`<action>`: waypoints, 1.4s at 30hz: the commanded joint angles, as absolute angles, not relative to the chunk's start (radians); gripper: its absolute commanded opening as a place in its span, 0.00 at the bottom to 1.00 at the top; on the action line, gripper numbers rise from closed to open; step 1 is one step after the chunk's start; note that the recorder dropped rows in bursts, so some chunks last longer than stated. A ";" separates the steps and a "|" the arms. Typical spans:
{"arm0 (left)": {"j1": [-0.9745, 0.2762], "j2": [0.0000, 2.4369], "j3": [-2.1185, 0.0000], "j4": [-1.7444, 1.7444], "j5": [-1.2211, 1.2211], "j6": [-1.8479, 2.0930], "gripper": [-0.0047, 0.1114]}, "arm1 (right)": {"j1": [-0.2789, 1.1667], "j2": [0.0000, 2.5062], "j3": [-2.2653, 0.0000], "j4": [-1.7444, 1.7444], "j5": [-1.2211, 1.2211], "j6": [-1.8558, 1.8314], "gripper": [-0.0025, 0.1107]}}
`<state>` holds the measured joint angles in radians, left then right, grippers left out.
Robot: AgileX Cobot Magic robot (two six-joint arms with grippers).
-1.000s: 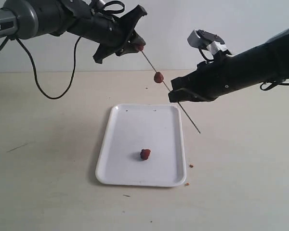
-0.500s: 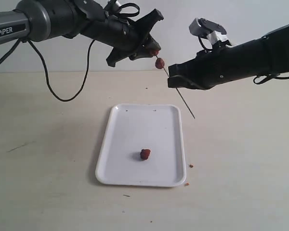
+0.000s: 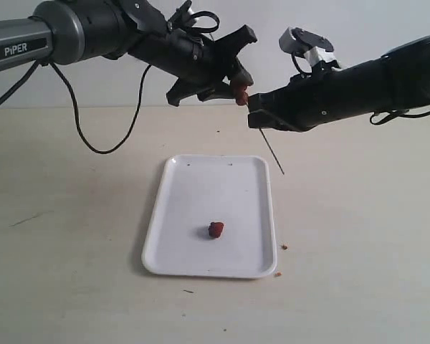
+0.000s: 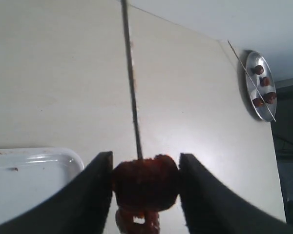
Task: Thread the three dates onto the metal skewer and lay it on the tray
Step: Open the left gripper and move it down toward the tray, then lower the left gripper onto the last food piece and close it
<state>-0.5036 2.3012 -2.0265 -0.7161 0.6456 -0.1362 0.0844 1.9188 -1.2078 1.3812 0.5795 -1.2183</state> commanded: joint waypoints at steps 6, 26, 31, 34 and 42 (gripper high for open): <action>-0.508 2.297 -2.029 -0.708 0.652 -0.100 0.58 | 0.085 1.919 -1.216 1.353 0.576 -1.229 0.02; -0.526 2.289 -2.029 -0.545 0.981 0.320 0.57 | -0.118 1.802 -1.212 0.704 0.596 -0.680 0.02; -0.611 2.295 -2.029 -0.232 1.128 0.365 0.57 | -0.129 1.802 -1.212 0.706 0.661 -0.696 0.02; -0.678 2.295 -2.029 -0.084 1.151 0.492 0.57 | -0.127 1.802 -1.212 0.723 0.689 -0.728 0.02; -0.762 2.295 -1.994 -0.063 1.221 0.928 0.48 | -0.127 1.802 -1.212 0.742 0.712 -0.774 0.02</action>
<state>-0.7519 2.3012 -2.0165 -0.0766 1.2008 0.7956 -0.1252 1.8157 -1.2083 0.7324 0.7081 -0.7477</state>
